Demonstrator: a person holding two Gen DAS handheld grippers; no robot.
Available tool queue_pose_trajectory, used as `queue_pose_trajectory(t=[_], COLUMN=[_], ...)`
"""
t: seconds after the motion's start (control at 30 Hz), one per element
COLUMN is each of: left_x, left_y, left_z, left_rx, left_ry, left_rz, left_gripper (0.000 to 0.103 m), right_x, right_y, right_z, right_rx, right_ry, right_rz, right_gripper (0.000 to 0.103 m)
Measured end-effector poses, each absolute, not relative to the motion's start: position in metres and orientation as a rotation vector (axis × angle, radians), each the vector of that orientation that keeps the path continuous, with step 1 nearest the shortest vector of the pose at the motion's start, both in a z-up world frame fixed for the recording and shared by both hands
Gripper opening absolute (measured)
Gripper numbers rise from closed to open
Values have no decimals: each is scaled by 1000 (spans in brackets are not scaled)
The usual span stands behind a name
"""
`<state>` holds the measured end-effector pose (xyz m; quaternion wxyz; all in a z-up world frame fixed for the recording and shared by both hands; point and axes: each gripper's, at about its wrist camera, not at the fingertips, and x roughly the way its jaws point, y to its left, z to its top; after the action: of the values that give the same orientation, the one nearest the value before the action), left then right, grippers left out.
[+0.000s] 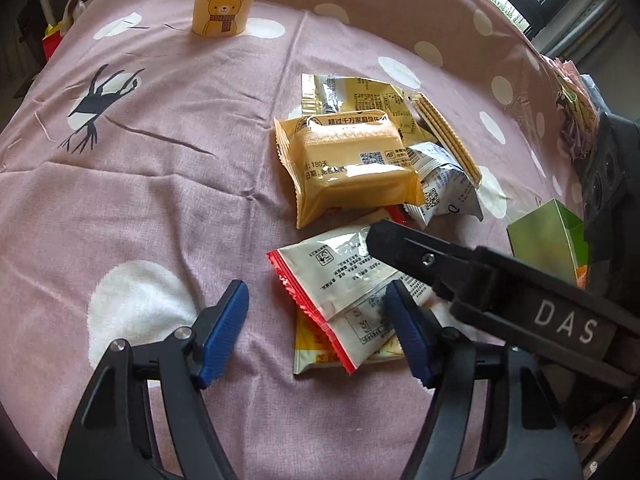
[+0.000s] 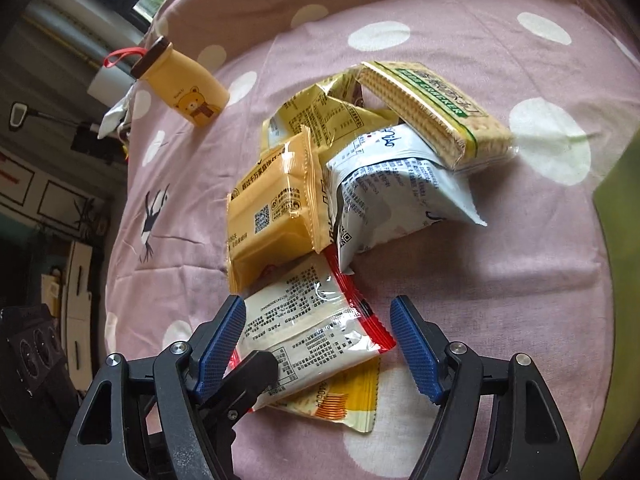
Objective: Organize snacks
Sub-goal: 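Close the right tool on the white-and-red biscuit pack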
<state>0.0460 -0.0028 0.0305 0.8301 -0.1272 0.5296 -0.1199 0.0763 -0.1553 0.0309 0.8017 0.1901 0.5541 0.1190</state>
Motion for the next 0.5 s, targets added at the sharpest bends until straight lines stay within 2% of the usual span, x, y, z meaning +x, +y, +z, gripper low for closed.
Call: queue_pose_trajectory(t=[0.1,0.17,0.3,0.5], left_x=[45,42,35,23], left_y=[-5,-7,-12,-14], left_z=[32,34,42,58], left_rx=[-279,-272,-192,-160], left_ry=[1119,1106,1057,989], left_rz=[-290,-312,-298,-337], left_gripper=[53,45,45,45], right_x=[76,76,72,60], right_y=[-152,-149,-149,-154], right_z=[30,30,29,38], right_rx=[388,385,436,474], right_ry=[1167,1160,1154,1126], right_rz=[277,296,324,325], right_gripper=[75,69,58,57])
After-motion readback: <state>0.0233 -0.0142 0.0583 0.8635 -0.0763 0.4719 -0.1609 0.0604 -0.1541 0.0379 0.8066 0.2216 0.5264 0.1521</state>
